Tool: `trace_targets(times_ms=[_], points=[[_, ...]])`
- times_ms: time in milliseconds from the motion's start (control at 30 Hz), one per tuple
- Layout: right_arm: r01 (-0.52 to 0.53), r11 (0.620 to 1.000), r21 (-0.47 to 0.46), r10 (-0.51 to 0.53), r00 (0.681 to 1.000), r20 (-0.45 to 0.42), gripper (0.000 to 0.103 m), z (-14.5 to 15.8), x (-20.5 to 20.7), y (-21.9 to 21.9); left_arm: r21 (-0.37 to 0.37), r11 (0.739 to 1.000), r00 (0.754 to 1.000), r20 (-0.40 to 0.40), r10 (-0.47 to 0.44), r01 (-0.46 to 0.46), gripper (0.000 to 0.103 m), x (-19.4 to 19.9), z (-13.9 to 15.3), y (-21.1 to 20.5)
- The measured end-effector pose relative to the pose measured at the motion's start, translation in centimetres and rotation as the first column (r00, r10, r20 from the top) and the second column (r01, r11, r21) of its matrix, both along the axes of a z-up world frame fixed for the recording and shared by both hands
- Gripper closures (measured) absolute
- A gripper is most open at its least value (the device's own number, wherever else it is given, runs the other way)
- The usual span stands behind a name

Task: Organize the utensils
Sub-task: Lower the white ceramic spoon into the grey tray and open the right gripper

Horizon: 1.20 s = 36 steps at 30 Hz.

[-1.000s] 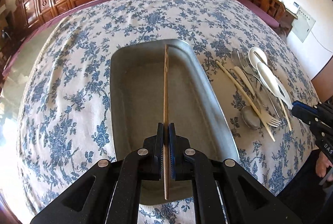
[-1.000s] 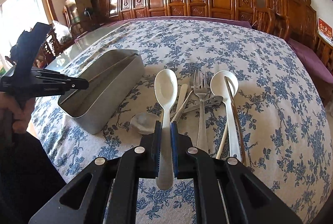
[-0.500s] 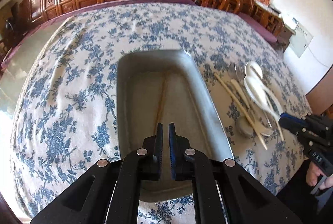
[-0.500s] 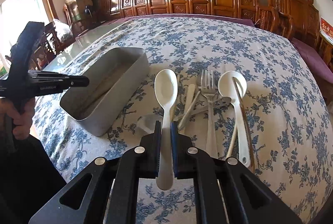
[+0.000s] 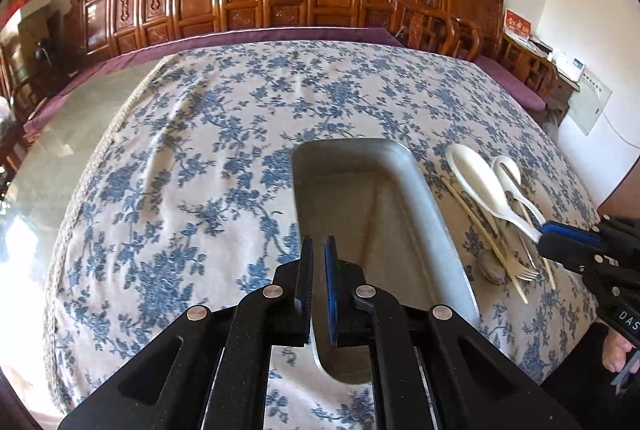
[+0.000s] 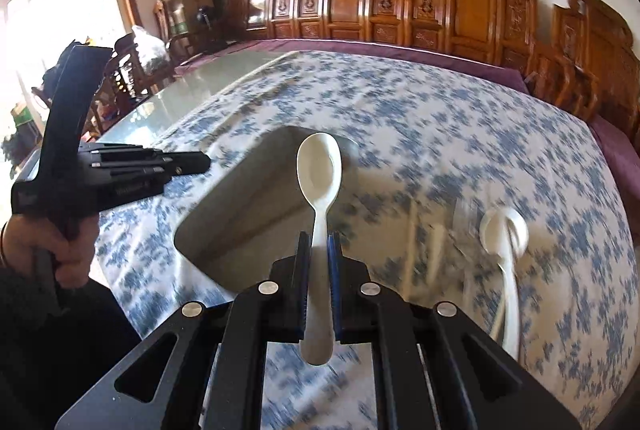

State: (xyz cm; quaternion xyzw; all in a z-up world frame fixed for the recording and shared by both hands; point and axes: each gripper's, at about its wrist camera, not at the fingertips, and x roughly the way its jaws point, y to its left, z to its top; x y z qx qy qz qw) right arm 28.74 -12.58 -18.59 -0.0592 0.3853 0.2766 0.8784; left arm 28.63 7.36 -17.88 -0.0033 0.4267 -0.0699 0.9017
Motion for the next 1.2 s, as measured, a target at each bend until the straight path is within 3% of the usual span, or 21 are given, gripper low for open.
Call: trace_targets(times_ms=[400,733,933,1200], points=[[-0.025,0.998,-0.049,0.021,0.996,-0.092,0.092,-3.0,5.2,7.4,-0.007,0.998,0.998,0.023,0.065,-0.065,0.099,0.1,0.7,3.1],[-0.019,0.999,-0.041,0.011,0.982,-0.19,0.092,-5.6,6.2,8.9,-0.014,0.997,0.997,0.024,0.078,-0.078,0.099,0.2,0.7,3.6],[-0.022,1.0,0.008,0.023,0.982,-0.187,0.092,-5.0,5.8,8.0,-0.011,0.998,0.998,0.025,0.066,-0.066,0.099,0.2,0.7,2.9],[0.068,0.996,0.05,-0.063,0.994,-0.089,0.092,-1.5,4.6,0.8,-0.018,1.0,0.999,0.033,0.025,-0.024,0.097,0.1,1.1,0.4]])
